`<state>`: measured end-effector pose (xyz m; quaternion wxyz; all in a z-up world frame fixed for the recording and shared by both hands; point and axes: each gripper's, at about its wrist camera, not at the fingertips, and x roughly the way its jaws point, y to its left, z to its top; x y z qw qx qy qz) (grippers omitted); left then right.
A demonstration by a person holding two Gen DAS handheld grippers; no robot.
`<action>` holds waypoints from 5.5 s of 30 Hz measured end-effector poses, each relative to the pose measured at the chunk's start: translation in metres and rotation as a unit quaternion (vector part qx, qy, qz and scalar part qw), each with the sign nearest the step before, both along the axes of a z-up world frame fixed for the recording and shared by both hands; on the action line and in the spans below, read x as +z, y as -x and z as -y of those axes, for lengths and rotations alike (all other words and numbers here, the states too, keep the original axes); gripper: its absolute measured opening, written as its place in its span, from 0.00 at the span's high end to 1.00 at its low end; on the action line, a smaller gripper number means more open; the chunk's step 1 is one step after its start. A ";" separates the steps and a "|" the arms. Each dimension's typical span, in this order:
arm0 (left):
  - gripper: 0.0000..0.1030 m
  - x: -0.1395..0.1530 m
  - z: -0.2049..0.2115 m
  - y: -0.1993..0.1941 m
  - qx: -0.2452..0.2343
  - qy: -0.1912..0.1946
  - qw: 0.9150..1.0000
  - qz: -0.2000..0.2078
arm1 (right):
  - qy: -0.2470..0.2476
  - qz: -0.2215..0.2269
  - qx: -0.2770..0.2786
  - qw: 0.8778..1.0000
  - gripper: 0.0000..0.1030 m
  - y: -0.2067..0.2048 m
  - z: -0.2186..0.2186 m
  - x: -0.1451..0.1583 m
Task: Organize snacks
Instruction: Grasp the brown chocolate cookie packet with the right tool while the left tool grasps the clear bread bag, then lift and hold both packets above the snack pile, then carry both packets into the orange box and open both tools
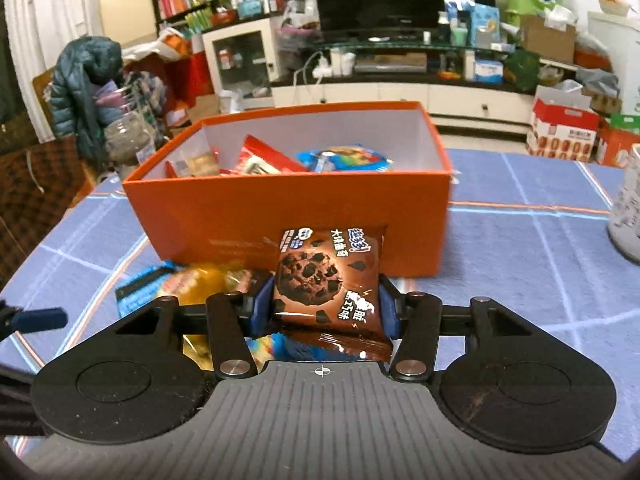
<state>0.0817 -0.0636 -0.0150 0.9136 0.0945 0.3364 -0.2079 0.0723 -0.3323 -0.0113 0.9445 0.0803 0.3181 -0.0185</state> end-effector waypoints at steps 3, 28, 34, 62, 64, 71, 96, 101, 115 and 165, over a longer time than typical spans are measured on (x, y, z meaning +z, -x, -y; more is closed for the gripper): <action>0.21 -0.008 0.010 -0.002 -0.003 -0.006 1.000 -0.004 | -0.004 0.002 0.003 1.000 0.61 0.012 0.008 0.002; 0.67 0.012 0.006 0.014 0.016 0.009 1.000 -0.007 | 0.030 0.010 0.036 0.999 0.61 0.035 -0.004 0.000; 0.67 0.025 -0.002 0.025 0.017 0.008 1.000 0.017 | 0.050 0.023 0.037 0.998 0.61 0.038 -0.013 0.006; 0.67 0.036 -0.016 0.010 0.064 0.001 0.996 0.061 | 0.071 0.068 0.034 0.995 0.61 0.050 -0.011 0.027; 0.67 0.036 -0.016 0.009 0.064 0.001 0.996 0.061 | 0.070 0.068 0.034 0.995 0.61 0.049 -0.012 0.027; 0.67 0.033 -0.011 0.005 0.069 -0.014 0.996 0.046 | 0.072 0.064 0.047 0.994 0.61 0.048 -0.021 0.026; 0.67 0.026 -0.010 -0.001 0.077 -0.040 0.996 0.034 | 0.070 0.061 0.050 0.994 0.61 0.047 -0.021 0.025; 0.67 0.024 -0.010 -0.002 0.078 -0.045 0.995 0.031 | 0.070 0.060 0.051 0.994 0.61 0.046 -0.021 0.024; 0.67 0.041 -0.005 0.005 0.066 -0.016 0.997 0.038 | 0.058 0.074 0.050 0.994 0.61 0.051 -0.022 0.034; 0.67 0.098 0.061 -0.131 0.058 0.036 0.997 0.043 | 0.025 0.116 0.014 0.993 0.61 -0.057 0.028 0.096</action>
